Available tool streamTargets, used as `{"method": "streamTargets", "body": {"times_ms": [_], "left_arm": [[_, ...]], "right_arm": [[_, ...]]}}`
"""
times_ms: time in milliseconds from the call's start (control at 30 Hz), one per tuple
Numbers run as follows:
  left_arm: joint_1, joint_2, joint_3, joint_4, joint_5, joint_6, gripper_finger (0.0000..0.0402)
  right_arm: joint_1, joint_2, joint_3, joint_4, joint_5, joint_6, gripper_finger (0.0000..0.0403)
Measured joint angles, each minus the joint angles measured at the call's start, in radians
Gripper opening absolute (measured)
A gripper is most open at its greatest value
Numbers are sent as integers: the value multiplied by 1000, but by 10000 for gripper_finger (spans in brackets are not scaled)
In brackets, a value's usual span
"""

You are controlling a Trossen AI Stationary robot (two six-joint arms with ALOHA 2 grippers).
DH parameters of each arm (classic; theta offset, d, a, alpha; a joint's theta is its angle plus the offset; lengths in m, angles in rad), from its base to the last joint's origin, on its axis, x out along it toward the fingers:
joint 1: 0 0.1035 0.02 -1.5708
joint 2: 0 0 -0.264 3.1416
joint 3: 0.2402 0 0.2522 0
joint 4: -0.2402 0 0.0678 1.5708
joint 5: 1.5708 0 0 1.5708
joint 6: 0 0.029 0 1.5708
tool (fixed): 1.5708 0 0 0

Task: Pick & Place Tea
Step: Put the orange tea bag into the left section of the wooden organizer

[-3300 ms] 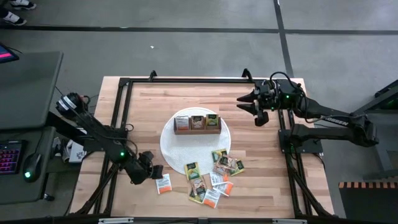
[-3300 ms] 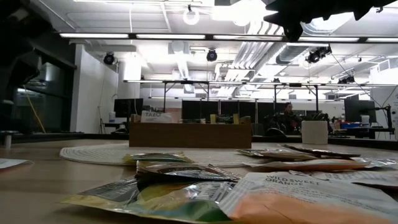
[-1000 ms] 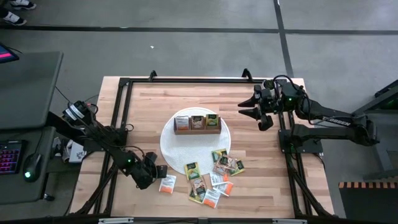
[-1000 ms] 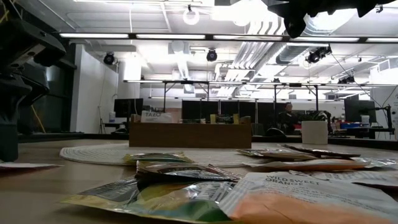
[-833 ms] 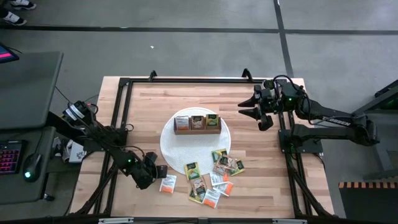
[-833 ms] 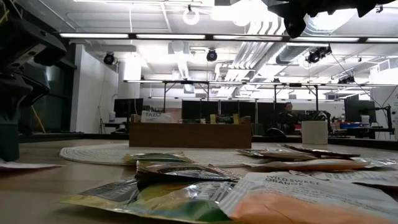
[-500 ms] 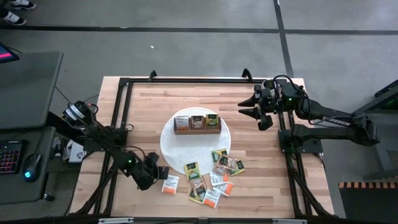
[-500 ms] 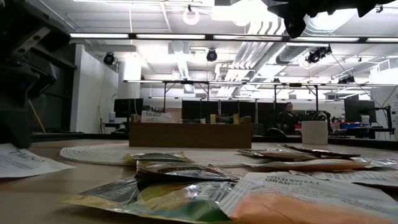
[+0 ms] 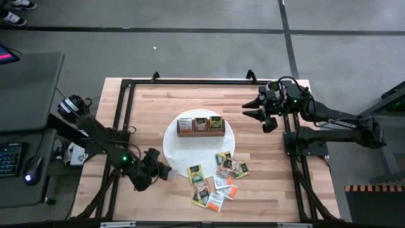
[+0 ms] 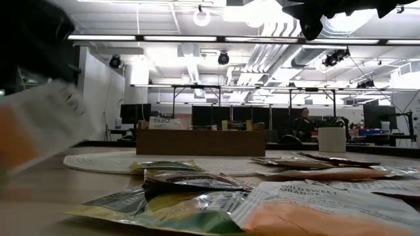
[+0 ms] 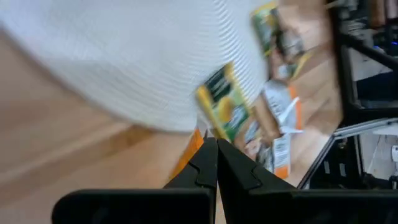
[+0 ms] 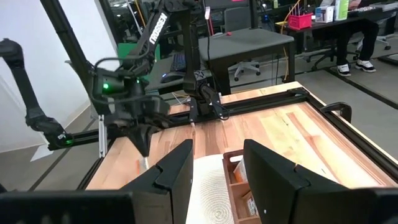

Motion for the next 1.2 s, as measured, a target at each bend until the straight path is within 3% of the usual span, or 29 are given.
{"method": "streamTargets", "body": {"times_ms": [267, 533, 667, 800, 1200], "left_arm": [[1, -82, 33, -21, -256, 346, 0], [12, -104, 33, -21, -503, 552, 0], [69, -103, 29, -17, -491, 579, 0], [133, -103, 29, 31, -449, 698, 0], [455, -148, 28, 316, -48, 1258, 0]], "right_arm": [[0, 0, 0, 0, 0, 2, 138], [0, 0, 0, 0, 47, 12, 138], [0, 0, 0, 0, 53, 30, 138], [0, 0, 0, 1, 53, 46, 138], [0, 0, 0, 1, 98, 49, 138]]}}
